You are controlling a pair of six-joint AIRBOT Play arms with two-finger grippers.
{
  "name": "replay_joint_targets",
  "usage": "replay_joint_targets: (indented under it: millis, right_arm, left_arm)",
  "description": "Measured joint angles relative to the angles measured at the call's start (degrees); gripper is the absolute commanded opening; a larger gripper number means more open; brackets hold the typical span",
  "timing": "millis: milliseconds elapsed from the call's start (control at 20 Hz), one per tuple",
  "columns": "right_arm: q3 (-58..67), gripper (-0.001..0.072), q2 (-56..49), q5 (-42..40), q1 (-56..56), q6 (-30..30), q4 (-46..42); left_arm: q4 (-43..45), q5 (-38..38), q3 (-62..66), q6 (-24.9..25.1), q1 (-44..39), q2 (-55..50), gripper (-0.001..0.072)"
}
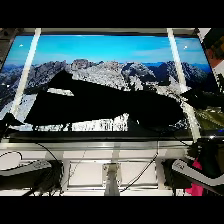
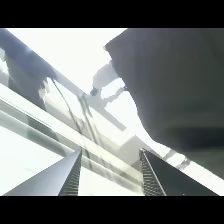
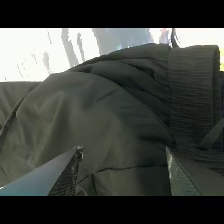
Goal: Fold the clothes and pants, and hang the long-sleeved shirts on hangers.
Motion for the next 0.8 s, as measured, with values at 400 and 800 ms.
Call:
replay_joint_targets:
  millis: [400,800]
  right_arm:
    - [0.0,0.0598,0.0,4.96,0.0,0.26,0.79]
    - [0.0,0.0598,0.0,8.61,0.02,1.31,1.81]
  left_arm:
    - [-5.38,5.62,0.0,0.63,0.83,-6.71,0.0419]
    - [-8.48,9.44,0.04,2.34,0.68,-10.38,0.0342]
